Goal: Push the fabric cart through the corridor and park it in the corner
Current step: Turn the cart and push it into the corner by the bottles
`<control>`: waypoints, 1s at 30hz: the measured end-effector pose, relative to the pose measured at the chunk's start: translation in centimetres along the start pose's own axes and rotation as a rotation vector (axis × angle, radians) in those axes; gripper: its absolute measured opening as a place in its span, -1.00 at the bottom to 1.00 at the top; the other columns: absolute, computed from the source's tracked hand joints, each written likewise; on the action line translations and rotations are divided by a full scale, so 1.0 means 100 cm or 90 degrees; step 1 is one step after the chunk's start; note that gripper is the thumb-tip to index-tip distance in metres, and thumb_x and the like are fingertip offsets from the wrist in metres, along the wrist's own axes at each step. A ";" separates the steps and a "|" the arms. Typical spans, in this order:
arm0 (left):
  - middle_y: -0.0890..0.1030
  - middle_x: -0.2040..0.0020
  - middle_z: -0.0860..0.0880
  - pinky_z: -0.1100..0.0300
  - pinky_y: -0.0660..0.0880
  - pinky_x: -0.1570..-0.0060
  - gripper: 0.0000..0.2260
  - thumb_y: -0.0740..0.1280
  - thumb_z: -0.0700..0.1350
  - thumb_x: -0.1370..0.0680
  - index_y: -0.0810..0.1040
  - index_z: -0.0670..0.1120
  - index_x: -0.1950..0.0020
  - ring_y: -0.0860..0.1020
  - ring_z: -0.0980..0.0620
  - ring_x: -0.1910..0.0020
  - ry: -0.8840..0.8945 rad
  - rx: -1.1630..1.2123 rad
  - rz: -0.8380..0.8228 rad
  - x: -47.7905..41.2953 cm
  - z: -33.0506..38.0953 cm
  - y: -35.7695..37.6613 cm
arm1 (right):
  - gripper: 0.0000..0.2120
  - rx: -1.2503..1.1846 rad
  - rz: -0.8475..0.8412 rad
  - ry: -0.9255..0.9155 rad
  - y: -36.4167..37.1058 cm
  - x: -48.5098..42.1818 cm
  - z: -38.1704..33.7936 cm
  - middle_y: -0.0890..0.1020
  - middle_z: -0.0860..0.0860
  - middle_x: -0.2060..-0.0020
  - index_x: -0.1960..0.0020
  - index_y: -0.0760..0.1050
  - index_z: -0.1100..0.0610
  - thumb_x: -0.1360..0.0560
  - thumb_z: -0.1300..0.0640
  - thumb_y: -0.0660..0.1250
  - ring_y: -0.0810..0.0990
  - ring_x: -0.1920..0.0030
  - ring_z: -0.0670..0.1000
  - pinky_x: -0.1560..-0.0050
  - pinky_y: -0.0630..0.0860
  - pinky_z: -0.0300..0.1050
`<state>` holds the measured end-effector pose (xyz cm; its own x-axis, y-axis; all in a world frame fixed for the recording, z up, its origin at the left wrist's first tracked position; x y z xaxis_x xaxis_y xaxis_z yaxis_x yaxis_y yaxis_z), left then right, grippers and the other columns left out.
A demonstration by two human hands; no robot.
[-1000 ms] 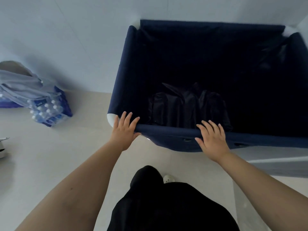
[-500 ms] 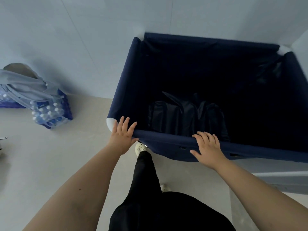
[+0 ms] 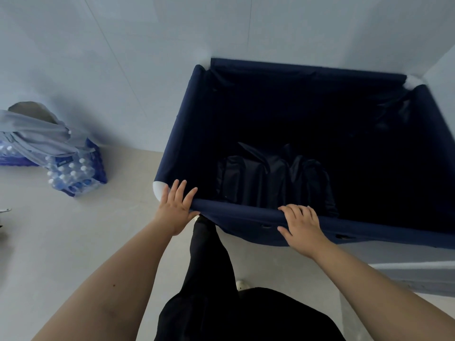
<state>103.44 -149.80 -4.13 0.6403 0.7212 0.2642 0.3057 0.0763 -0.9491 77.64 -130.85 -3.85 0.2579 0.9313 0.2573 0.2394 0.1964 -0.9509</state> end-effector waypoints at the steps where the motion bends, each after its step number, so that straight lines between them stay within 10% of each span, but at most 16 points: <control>1: -0.05 -0.54 -0.17 -0.13 -0.18 -0.43 -0.38 -0.05 0.26 -0.56 -0.11 -0.02 -0.51 -0.13 -0.18 -0.50 -0.001 -0.001 0.000 0.000 0.000 0.000 | -0.52 -0.001 0.009 -0.004 -0.001 0.000 0.000 0.33 -0.04 -0.34 -0.42 0.14 0.03 -0.55 -0.09 0.11 0.25 -0.33 0.06 -0.46 0.05 0.09; 30: 0.01 -0.54 -0.16 -0.13 -0.18 -0.44 -0.40 -0.03 0.23 -0.58 -0.06 -0.05 -0.51 -0.09 -0.18 -0.50 -0.008 -0.008 -0.021 0.003 0.004 -0.006 | -0.61 -0.006 0.072 -0.016 -0.003 0.005 0.001 0.46 -0.05 -0.24 -0.37 0.27 0.05 -0.58 -0.03 0.11 0.41 -0.17 0.04 -0.29 0.26 0.02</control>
<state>103.21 -149.34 -3.51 0.6212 0.7265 0.2937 0.3359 0.0918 -0.9374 77.63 -130.40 -3.48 0.2605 0.9547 0.1441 0.2189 0.0870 -0.9719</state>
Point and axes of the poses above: each hand's wrist, its own x-axis away from the middle knuckle, its own y-axis out of the palm, z = x × y, the point moved 8 cm from there along -x, towards the middle knuckle
